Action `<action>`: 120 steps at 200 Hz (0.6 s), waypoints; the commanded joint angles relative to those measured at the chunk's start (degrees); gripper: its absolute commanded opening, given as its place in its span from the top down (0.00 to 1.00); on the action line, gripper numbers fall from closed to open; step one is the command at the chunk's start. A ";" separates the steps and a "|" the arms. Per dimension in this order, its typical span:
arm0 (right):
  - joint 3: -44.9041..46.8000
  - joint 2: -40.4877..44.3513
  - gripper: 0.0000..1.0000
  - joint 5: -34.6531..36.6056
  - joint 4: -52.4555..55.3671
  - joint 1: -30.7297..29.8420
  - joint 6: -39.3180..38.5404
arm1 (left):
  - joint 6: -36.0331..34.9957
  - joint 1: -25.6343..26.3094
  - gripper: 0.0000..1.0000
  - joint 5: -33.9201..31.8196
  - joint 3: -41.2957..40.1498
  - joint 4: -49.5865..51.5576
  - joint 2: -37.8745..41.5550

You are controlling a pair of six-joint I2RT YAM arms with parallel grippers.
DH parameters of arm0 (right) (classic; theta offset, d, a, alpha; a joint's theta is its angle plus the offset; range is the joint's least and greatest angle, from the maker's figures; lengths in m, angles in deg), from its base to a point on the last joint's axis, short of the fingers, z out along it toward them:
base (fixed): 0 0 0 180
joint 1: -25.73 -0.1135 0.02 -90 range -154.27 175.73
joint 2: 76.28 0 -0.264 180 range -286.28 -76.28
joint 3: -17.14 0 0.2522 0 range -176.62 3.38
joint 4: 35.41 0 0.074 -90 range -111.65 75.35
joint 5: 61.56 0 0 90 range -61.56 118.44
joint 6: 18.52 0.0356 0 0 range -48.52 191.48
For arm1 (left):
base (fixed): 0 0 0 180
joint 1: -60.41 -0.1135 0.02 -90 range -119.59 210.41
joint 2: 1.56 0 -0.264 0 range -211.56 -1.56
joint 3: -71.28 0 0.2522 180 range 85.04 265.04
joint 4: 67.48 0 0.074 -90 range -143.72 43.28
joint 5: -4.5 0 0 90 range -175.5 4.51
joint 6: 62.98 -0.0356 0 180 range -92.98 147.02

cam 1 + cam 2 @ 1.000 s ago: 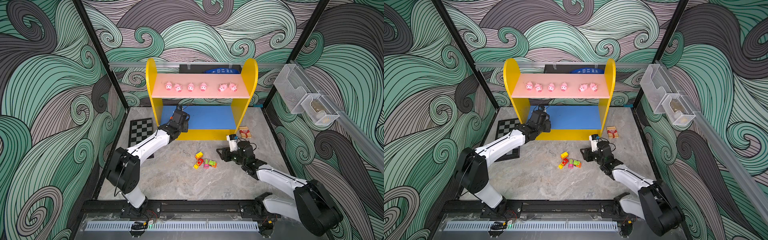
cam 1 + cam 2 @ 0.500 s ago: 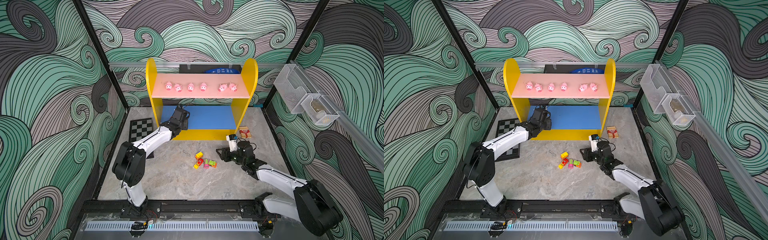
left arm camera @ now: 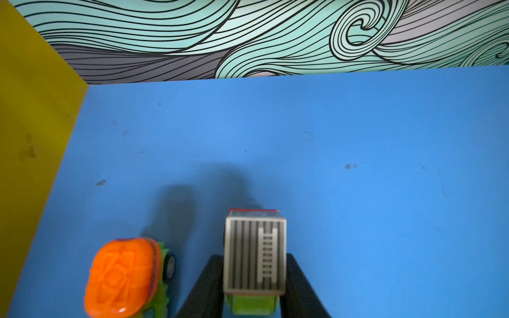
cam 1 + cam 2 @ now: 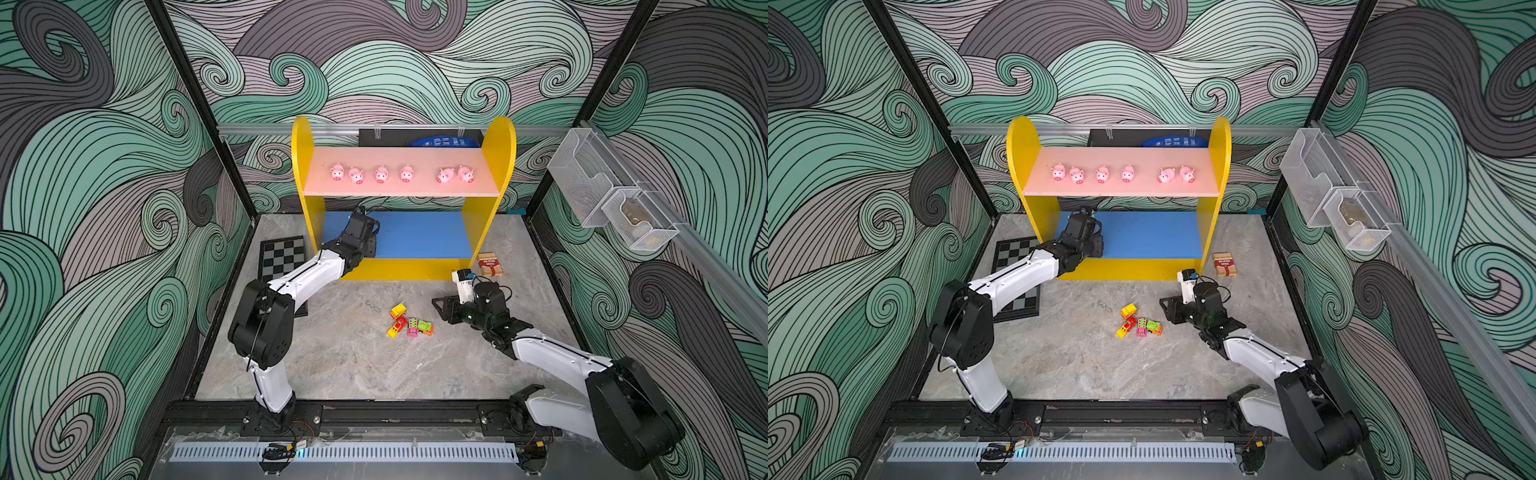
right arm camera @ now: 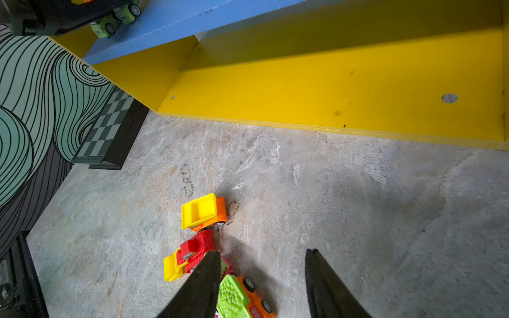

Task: Organize plastic toys on shelves
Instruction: Place the plastic toy on the shelf.

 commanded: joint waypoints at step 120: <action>-0.05 -0.38 0.46 -1.23 -1.35 0.34 0.10 | -0.87 -0.50 0.43 3.27 0.71 2.84 7.54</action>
